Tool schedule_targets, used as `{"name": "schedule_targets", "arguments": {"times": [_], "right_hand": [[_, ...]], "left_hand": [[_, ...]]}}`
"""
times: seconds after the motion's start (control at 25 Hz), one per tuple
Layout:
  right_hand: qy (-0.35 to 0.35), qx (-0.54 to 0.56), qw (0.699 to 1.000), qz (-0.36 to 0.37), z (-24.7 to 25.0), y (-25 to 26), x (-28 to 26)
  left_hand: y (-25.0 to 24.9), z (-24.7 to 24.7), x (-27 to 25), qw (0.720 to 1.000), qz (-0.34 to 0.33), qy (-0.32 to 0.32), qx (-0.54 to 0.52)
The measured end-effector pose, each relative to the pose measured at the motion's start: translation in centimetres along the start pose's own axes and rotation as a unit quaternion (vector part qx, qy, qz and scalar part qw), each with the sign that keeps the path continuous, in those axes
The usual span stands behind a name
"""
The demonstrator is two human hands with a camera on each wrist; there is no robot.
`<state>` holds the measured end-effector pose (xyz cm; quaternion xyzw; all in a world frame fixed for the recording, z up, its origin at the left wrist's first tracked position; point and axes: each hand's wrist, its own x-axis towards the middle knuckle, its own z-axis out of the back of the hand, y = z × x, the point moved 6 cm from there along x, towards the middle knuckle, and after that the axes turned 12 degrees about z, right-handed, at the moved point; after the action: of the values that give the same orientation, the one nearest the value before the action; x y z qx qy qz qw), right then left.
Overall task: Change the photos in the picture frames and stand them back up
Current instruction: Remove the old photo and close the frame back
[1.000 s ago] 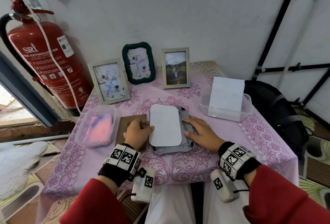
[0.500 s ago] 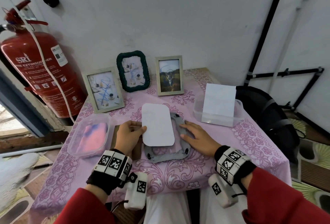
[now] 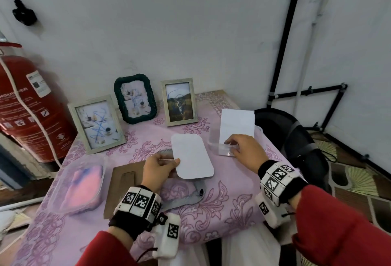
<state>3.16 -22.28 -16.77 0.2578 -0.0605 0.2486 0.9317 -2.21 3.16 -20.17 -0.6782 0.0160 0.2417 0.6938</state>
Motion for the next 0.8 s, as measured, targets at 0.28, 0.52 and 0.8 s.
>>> {"name": "schedule_targets", "arguments": {"times": [0.28, 0.52, 0.8], "right_hand": [[-0.061, 0.062, 0.996, 0.016, 0.7, -1.1, -0.9], [-0.097, 0.054, 0.993, 0.037, 2.8, -2.8, -2.2], [-0.103, 0.098, 0.989, 0.03, 3.8, -4.5, -3.6]], "left_hand": [[0.2, -3.4, 0.5, 1.0, 0.012, 0.018, 0.02], [0.7, -8.3, -0.3, 0.997, 0.04, 0.058, -0.019], [1.2, -12.2, -1.1, 0.993, 0.058, 0.099, -0.013]]}}
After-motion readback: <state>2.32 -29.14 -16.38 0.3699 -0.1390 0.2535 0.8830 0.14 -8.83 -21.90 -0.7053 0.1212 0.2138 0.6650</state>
